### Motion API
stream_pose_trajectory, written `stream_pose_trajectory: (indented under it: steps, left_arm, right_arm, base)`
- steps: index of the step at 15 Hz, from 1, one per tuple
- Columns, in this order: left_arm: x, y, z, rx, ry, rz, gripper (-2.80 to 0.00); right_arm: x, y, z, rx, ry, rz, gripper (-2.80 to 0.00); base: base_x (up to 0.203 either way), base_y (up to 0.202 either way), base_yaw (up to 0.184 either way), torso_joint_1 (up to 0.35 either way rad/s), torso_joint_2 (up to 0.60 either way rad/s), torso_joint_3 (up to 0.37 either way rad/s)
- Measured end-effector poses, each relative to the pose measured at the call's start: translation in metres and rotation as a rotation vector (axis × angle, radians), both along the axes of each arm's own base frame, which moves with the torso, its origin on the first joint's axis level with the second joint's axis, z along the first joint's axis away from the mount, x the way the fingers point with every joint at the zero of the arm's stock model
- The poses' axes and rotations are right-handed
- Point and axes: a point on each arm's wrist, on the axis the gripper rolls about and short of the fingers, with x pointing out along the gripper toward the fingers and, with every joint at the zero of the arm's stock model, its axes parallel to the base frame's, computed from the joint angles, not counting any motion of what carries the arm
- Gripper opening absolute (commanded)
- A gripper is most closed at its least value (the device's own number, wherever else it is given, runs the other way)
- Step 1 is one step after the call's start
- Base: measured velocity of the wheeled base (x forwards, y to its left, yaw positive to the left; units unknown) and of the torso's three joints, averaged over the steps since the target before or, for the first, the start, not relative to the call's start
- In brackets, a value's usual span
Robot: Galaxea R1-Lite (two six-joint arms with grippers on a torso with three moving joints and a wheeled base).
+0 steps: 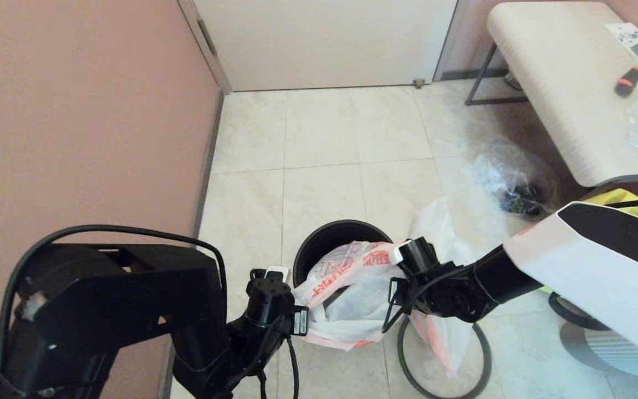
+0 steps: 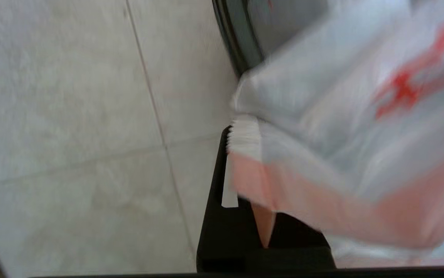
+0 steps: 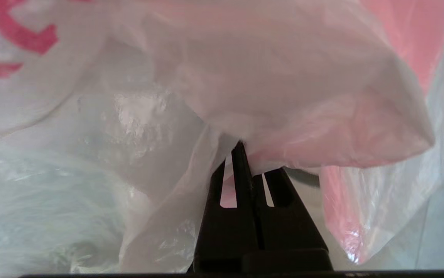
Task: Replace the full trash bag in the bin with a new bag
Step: Put the new garbage bag on the trash can
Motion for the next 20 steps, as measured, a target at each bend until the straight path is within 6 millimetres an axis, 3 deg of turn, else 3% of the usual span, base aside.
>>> stream_pose_trajectory:
  steps: [10, 15, 20]
  left_arm:
    - [0.007, 0.022, -0.029, 0.113, 0.038, 0.036, -2.8]
    - [0.023, 0.039, -0.032, 0.141, 0.03, 0.1, -2.8]
    - [0.037, 0.043, -0.038, 0.161, 0.008, 0.17, -2.8]
  right_arm:
    - [0.013, 0.019, -0.002, -0.059, -0.039, 0.112, -2.8]
    - [0.014, 0.042, 0.006, -0.054, -0.058, 0.169, -2.8]
    - [0.01, 0.045, -0.012, -0.083, -0.017, 0.182, -2.8]
  base:
    - [0.0, 0.0, 0.0, 0.0, 0.0, 0.0]
    - [0.0, 0.0, 0.0, 0.0, 0.0, 0.0]
    - [0.0, 0.0, 0.0, 0.0, 0.0, 0.0]
